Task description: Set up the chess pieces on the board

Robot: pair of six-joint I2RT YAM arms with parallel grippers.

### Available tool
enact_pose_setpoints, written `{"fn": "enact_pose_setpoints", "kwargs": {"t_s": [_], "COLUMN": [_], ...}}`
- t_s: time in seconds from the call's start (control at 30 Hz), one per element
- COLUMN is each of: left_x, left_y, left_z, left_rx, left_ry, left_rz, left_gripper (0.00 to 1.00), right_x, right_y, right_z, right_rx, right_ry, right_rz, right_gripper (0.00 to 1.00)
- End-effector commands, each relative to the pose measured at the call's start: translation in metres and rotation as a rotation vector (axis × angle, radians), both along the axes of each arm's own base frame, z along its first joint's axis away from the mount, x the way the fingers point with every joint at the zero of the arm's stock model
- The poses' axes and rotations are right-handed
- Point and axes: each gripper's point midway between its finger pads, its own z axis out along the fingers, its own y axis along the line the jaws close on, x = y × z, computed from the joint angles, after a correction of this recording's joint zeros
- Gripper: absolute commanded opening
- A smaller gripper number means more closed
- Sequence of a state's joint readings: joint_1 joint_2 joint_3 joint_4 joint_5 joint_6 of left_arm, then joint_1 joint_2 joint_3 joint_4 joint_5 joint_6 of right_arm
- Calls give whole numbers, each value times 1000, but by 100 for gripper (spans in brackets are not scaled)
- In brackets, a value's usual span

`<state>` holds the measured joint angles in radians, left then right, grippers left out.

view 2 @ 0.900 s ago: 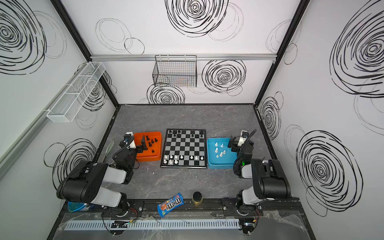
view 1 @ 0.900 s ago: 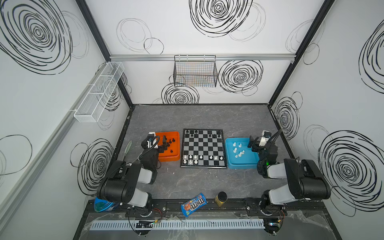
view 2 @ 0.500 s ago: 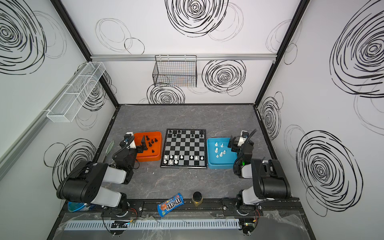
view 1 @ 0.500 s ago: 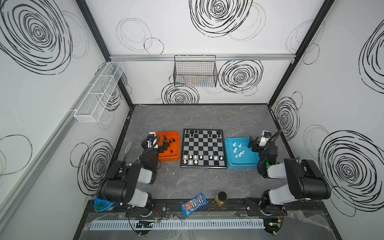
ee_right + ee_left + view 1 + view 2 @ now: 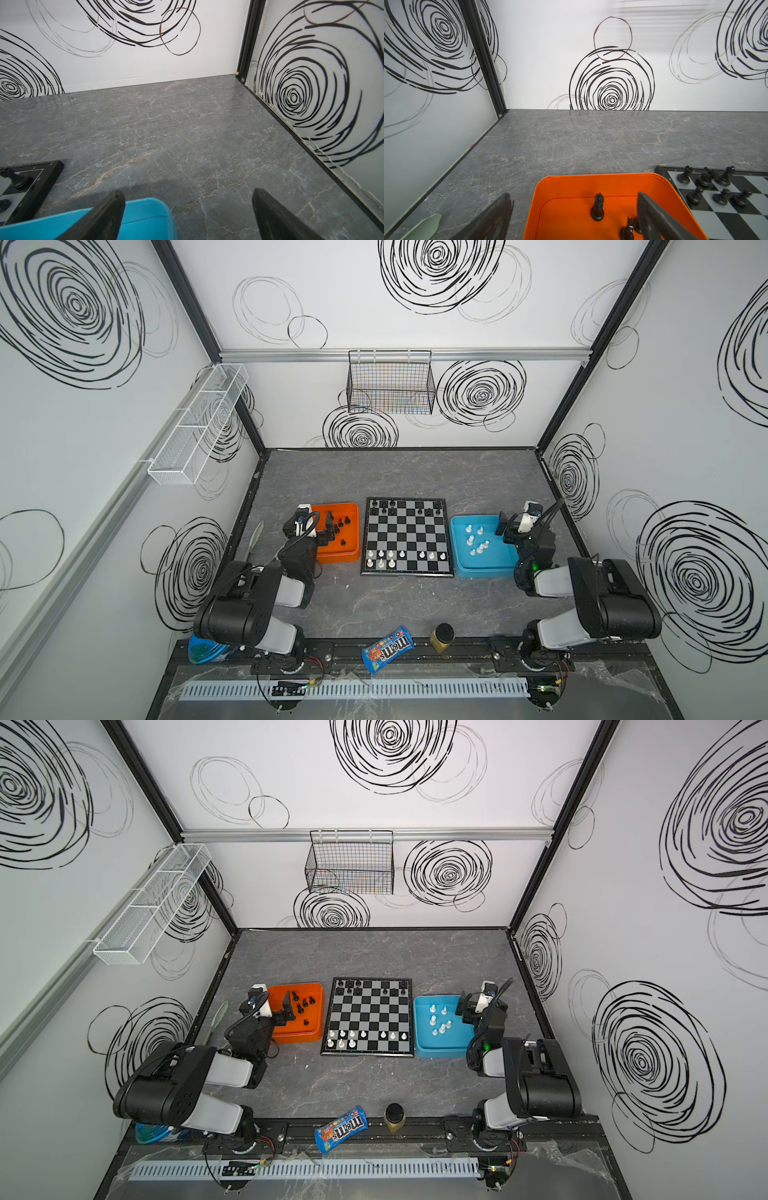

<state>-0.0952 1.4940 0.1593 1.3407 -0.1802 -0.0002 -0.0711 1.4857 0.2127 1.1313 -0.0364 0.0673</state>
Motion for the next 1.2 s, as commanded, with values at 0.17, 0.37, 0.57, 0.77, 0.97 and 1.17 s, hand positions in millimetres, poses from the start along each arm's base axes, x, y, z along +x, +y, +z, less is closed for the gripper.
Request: {"fn": "enact_pose_setpoints", "kwargs": {"t_s": [0.17,0.37,0.57,0.77,0.97,1.17], "left_x": [5,5,7,6,11,22], "left_y": [1,1,3,6,16,20], "left_z": [19,18,17,18,32,74], "left_rx": [-6,-6,-20,-24,-42,-77], "left_ry": [-70,-68,-60,-60,-37,-1], "left_rz": [2,1,-11,7,58,47], "left_gripper": [96,96,96,96,96,96], "right_x": [4,4,4,4,8,17], "right_y": [0,0,0,0,2,4], "right_z": [14,14,14,14,22,48], "right_rx": [-5,-5,-5,-4,11,47], "right_ry": [-48,-48,-47,-48,-35,-8], "right_rz": [-6,-6,-5,-1,38,65], "right_gripper": [100,100,100,100,100,100]}}
